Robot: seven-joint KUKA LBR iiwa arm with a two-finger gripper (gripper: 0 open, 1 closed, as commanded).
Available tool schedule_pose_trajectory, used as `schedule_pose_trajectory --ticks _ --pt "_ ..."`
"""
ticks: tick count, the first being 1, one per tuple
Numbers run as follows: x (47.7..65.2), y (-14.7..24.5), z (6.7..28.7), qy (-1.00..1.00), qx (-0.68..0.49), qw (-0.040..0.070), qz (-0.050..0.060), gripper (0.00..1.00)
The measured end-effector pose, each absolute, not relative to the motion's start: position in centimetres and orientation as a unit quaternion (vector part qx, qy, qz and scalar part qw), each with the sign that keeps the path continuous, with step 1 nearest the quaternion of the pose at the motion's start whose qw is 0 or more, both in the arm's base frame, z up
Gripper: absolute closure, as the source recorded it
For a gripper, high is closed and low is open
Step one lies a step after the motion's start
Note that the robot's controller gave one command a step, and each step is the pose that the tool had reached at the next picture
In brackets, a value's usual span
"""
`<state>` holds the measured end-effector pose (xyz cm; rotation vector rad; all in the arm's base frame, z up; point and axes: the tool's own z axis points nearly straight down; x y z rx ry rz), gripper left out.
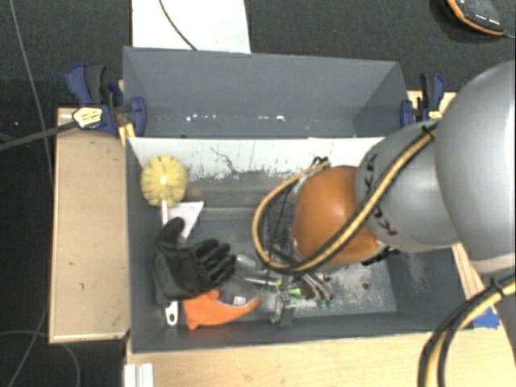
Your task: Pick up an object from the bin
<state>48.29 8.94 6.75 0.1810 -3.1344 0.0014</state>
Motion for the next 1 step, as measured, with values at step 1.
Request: schedule_pose_trajectory --ticks 1 --pt "48.10 13.40 7.00 -0.976 -0.219 -0.005 -0.005 0.00"
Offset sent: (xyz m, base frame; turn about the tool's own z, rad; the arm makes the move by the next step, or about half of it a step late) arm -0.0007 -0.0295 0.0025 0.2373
